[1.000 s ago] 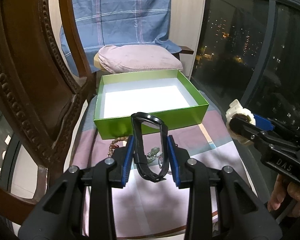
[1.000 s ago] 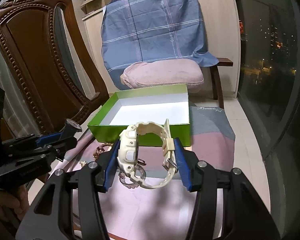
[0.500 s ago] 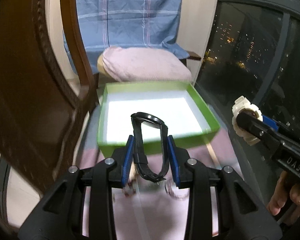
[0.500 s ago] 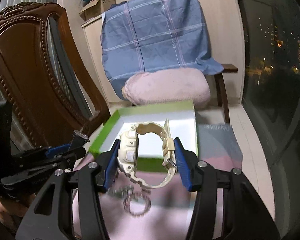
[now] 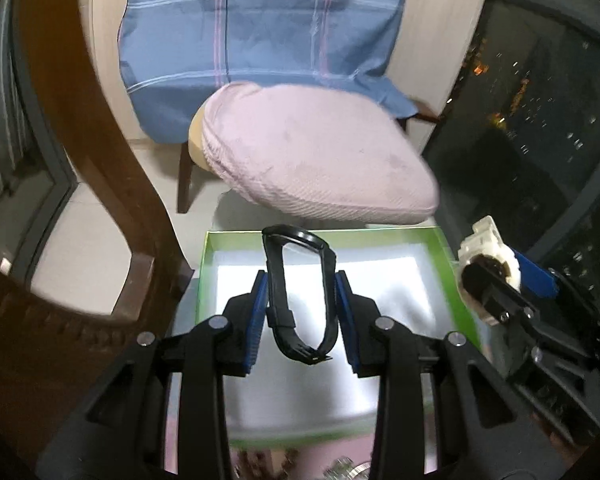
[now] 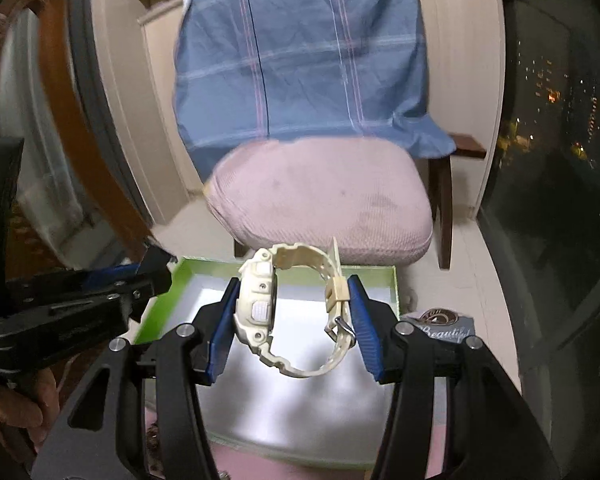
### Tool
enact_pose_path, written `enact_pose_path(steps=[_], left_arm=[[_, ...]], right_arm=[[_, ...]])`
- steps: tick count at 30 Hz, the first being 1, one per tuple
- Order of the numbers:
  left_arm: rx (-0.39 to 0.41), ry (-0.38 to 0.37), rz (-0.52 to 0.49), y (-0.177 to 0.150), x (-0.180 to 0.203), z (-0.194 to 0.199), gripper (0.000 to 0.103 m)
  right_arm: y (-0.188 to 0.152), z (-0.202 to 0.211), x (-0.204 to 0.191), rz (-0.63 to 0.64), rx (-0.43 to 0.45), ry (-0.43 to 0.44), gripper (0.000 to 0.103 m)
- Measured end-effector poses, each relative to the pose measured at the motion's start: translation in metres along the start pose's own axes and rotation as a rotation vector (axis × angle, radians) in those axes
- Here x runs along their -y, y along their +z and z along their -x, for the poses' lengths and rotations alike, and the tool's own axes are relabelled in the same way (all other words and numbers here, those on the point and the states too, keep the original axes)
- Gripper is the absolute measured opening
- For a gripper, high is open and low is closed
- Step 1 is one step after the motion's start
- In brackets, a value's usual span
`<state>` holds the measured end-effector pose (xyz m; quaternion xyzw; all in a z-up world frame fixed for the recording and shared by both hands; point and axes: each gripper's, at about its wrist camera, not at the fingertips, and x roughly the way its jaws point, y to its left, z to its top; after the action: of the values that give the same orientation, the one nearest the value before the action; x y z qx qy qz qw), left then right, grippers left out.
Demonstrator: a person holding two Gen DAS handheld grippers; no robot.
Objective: Organize jewelry
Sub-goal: 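Lower both watches into the green box and open both tools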
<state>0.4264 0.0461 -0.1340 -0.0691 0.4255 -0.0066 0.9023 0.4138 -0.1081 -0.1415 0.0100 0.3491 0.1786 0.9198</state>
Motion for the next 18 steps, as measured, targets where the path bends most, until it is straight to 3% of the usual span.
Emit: enact_pose_path(steps=[7,18], left_arm=[[-0.176,0.073,-0.036,-0.004,-0.002,-0.066,0.033],[-0.232,0.088,-0.022,-0.008,-0.013,-0.085,0.036]], right_arm=[[-0.009,-0.054,0.004,-0.065,-0.153,-0.005,0.052],[-0.013,-0.072,0.009,-0.076,-0.206,-0.058,0.052]])
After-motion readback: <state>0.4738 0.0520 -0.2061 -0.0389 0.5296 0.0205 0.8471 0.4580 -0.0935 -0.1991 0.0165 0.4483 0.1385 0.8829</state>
